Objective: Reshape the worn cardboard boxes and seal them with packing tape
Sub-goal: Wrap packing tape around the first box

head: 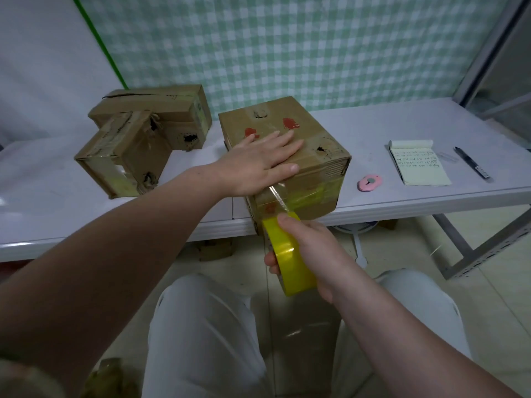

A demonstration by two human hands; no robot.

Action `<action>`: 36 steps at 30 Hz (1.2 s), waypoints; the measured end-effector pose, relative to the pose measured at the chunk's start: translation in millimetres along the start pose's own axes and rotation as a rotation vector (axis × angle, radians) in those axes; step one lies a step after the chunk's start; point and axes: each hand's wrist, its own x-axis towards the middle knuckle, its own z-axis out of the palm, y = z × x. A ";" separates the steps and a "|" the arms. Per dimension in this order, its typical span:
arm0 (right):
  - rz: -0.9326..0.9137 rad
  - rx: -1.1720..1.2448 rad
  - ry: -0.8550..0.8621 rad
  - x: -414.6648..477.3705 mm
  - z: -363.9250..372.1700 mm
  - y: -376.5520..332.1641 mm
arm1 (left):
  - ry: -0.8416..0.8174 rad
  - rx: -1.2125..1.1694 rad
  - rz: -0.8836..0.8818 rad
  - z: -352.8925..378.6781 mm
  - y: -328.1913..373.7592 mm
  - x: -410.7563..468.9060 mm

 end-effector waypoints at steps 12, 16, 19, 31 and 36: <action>-0.012 0.065 0.010 11.1 0.6 10.0 | 0.647 -0.110 0.010 24.1 1.6 -33.1; -0.038 0.085 0.021 14.0 3.0 11.6 | 0.699 -0.203 0.021 33.6 0.1 -38.0; -0.060 0.092 0.026 15.6 2.9 13.3 | 0.742 -0.237 0.027 37.2 -0.9 -36.6; -0.089 0.098 0.033 21.1 3.6 12.3 | 0.729 -0.171 -0.014 44.7 -1.7 -36.1; -0.121 0.004 0.096 18.5 4.9 8.9 | 0.709 -0.164 -0.014 45.0 -3.8 -37.0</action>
